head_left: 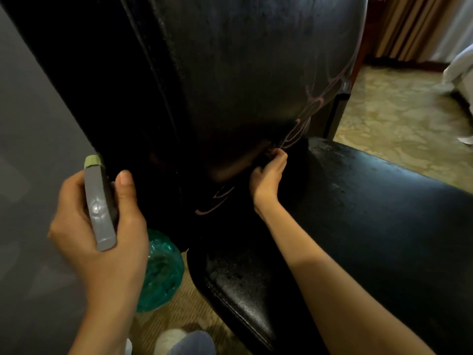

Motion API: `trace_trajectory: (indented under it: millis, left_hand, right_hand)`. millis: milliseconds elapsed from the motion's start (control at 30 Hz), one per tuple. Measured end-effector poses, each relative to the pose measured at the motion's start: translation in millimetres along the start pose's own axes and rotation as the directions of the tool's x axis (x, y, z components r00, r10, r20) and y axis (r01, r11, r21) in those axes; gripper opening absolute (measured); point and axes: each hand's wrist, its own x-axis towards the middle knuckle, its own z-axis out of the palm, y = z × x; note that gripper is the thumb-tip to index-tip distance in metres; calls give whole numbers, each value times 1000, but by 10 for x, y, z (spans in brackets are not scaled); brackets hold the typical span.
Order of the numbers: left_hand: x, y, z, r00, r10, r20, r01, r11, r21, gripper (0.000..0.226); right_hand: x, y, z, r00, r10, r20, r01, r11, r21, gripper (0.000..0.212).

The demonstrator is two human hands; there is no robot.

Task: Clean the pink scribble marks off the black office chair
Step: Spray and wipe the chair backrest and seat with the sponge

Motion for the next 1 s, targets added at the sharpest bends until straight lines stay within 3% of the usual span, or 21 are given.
trace_trajectory:
  millis: [100, 200, 400, 500, 633, 800, 900, 1000]
  left_hand:
    - [0, -8, 17, 1000, 22, -4, -22, 1000, 9, 14]
    - [-3, 6, 19, 999, 35, -17, -35, 999, 36, 13]
    - [-11, 21, 1, 1000, 19, -12, -18, 1000, 25, 13]
    - [5, 70, -26, 1000, 20, -5, -20, 1000, -5, 10]
    - [29, 106, -40, 997, 78, 6, -78, 997, -22, 12]
    - [36, 62, -14, 997, 71, 12, -70, 997, -40, 14]
    - [31, 63, 9, 997, 73, -2, -73, 996, -58, 13]
    - [9, 63, 23, 998, 62, -8, -62, 996, -59, 12]
  right_hand:
    - [-386, -136, 2, 997, 26, 79, -37, 989, 142, 35]
    - [-929, -283, -13, 988, -41, 148, 5, 972, 233, 52]
    - [-1506, -415, -248, 915, -136, 379, -10, 933, 359, 46]
    - [-1252, -405, -367, 952, 41, 302, -174, 886, 429, 49]
    - [-578, -281, -409, 983, 181, 13, -172, 906, 387, 41]
    - [-197, -139, -152, 974, 173, 147, -218, 896, 388, 42]
    - [-503, -239, 15, 976, 191, 104, -217, 880, 422, 42]
    - [-1113, -381, 18, 985, 94, 142, -145, 903, 404, 47]
